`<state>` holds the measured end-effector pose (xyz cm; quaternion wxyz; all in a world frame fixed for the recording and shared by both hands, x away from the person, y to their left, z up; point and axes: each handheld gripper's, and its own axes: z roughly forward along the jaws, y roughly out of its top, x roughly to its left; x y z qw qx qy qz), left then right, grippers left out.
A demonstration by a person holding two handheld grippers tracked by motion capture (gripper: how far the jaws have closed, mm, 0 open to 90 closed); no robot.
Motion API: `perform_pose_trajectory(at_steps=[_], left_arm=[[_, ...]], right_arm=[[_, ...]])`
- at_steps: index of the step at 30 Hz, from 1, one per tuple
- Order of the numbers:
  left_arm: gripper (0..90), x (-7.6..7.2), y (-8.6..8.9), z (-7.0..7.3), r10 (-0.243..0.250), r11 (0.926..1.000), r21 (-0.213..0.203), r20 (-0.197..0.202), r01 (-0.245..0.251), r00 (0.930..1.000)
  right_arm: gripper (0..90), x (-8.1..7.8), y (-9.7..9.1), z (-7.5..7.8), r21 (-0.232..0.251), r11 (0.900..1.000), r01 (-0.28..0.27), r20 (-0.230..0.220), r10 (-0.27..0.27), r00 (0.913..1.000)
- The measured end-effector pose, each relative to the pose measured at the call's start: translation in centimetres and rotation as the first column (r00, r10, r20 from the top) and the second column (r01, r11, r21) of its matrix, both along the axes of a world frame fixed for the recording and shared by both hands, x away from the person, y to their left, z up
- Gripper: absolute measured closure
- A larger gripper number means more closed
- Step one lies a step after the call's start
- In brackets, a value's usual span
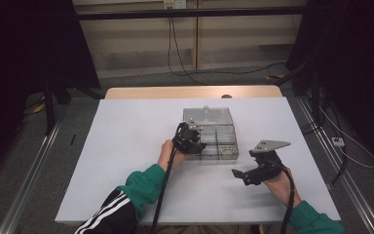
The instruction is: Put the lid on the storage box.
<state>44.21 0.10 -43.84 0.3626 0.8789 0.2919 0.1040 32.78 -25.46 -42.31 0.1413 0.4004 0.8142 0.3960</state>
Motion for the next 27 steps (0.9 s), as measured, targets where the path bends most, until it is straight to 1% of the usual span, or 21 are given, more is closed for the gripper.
perform_pose_trajectory(at_steps=[3, 5, 7, 9, 11, 12, 13, 14, 15, 19, 21, 22, 23, 24, 27], left_arm=[[60.6, 0.0, 0.0, 0.0, 0.002, 1.0, -0.004, -0.001, -0.002, 1.0], [60.5, 0.0, 0.0, 0.0, 0.002, 1.0, -0.005, -0.001, -0.002, 1.0], [60.6, 0.0, 0.0, 0.0, 0.003, 1.0, -0.003, -0.001, -0.003, 1.0], [60.6, 0.0, 0.0, 0.0, 0.003, 1.0, -0.003, -0.001, -0.003, 1.0], [60.6, 0.0, 0.0, 0.0, 0.002, 1.0, -0.003, 0.0, -0.002, 1.0], [60.6, 0.0, 0.0, 0.0, 0.002, 1.0, -0.003, 0.0, -0.002, 1.0], [60.6, 0.0, 0.0, 0.0, 0.002, 1.0, -0.003, -0.001, -0.002, 1.0], [60.6, 0.0, 0.0, 0.0, 0.002, 1.0, -0.003, -0.001, -0.002, 1.0], [60.6, 0.0, 0.0, 0.0, 0.002, 1.0, -0.003, -0.001, -0.002, 1.0], [60.6, 0.0, 0.0, 0.0, 0.003, 1.0, -0.004, -0.001, -0.003, 1.0], [60.6, 0.0, 0.0, 0.0, 0.004, 1.0, -0.007, -0.004, -0.004, 1.0], [60.6, 0.0, 0.0, 0.0, 0.005, 1.0, -0.008, -0.005, -0.005, 1.0], [60.7, 0.0, 0.0, 0.0, 0.005, 1.0, -0.008, -0.005, -0.005, 1.0], [60.6, 0.0, 0.0, 0.0, 0.004, 1.0, -0.008, -0.006, -0.004, 1.0], [60.7, 0.0, 0.0, 0.0, 0.005, 1.0, -0.008, -0.005, -0.005, 1.0]], right_arm=[[3.9, 0.6, -0.2, 0.1, 0.001, 0.9999, 0.014, 0.002, -0.014, 0.9999], [6.6, 1.1, -0.4, 0.3, 0.005, 0.9995, 0.03, 0.016, -0.03, 0.9994], [11.8, 1.7, -0.6, 0.7, 0.007, 0.999, 0.045, 0.023, -0.045, 0.9987], [20.2, 2.4, -0.8, 1.2, 0.006, 0.9969, 0.078, 0.041, -0.078, 0.9961], [23.8, 3.2, -1.0, 1.5, 0.01, 0.9955, 0.094, 0.048, -0.094, 0.9944], [29.6, 3.7, -1.1, 1.6, 0.008, 0.9939, 0.11, 0.057, -0.11, 0.9923], [33.6, 4.0, -1.2, 1.6, 0.009, 0.9929, 0.119, 0.054, -0.119, 0.9914], [35.6, 4.4, -1.2, 1.6, 0.01, 0.9918, 0.127, 0.055, -0.128, 0.9903], [40.1, 4.9, -1.3, 1.6, 0.002, 0.9913, 0.132, 0.058, -0.132, 0.9896], [63.4, 6.9, -1.4, 1.5, -0.005, 0.9872, 0.16, 0.056, -0.159, 0.9857], [79.6, 8.1, -1.5, 1.5, 0.006, 0.9827, 0.185, 0.04, -0.185, 0.9819], [83.9, 8.8, -1.6, 1.4, 0.003, 0.9812, 0.193, 0.034, -0.193, 0.9807], [88.4, 9.2, -1.6, 1.4, 0.001, 0.9794, 0.202, 0.029, -0.202, 0.979], [90.0, 9.8, -1.5, 1.3, 0.0, 0.9779, 0.209, 0.02, -0.209, 0.9777], [90.0, 11.1, -1.4, 1.0, -0.013, 0.9738, 0.227, 0.003, -0.227, 0.9739]])
